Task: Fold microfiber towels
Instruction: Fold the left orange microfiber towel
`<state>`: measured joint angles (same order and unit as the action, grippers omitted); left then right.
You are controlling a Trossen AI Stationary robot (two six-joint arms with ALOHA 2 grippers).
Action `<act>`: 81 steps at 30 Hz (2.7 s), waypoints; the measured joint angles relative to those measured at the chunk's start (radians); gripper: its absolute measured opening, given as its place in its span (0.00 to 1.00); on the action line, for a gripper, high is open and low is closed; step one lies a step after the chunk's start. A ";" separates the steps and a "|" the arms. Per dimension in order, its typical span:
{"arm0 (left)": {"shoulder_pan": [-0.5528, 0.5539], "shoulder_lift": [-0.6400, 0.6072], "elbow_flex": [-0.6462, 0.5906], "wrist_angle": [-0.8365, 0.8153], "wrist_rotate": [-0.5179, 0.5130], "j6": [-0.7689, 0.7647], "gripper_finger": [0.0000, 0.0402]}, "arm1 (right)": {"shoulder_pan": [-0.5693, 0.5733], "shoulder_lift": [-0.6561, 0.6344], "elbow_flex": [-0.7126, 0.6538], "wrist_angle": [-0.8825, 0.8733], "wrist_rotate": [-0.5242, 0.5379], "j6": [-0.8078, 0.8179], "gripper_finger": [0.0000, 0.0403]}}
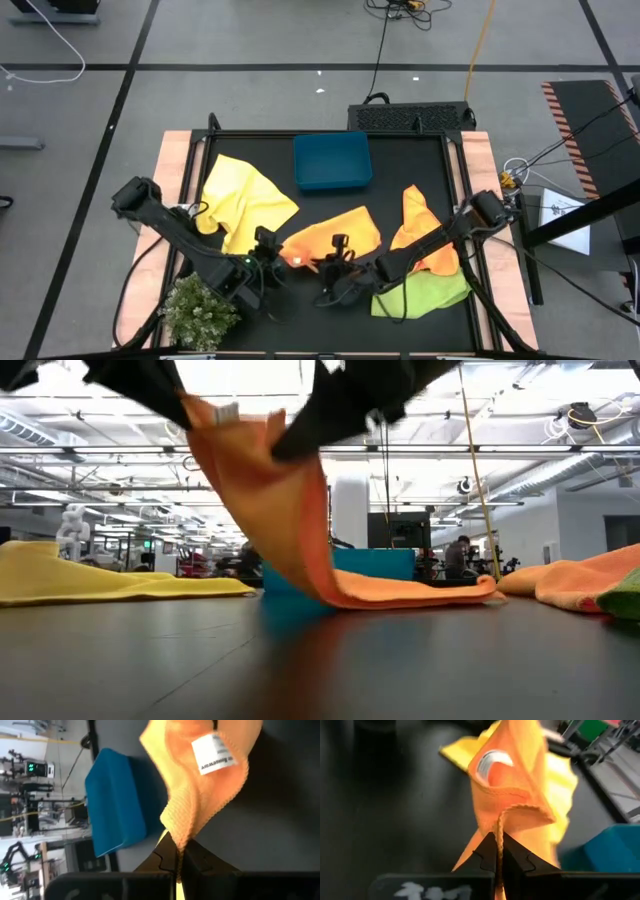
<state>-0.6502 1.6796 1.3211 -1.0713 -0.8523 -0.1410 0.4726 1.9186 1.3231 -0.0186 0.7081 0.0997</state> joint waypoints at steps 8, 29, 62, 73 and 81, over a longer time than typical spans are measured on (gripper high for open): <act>0.004 -0.124 0.071 -0.101 0.060 -0.159 0.01 | -0.004 -0.199 0.000 -0.083 -0.002 -0.054 0.00; -0.075 -0.424 0.072 0.251 0.180 -0.102 0.00 | -0.034 -0.403 0.001 -0.001 -0.307 -0.065 0.00; -0.020 -0.377 0.140 0.112 0.073 -0.208 0.01 | -0.155 -0.447 -0.113 0.077 -0.322 0.068 0.00; 0.182 -0.378 0.141 0.101 -0.007 -0.067 0.01 | -0.338 -0.580 -0.119 0.073 -0.397 -0.101 0.00; 0.081 -0.294 0.141 0.081 0.015 -0.083 0.01 | -0.233 -0.544 -0.161 0.024 -0.422 -0.167 0.00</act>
<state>-0.5693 1.3855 1.4624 -0.9898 -0.8372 -0.2239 0.2395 1.3745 1.1617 0.0059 0.2865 -0.0670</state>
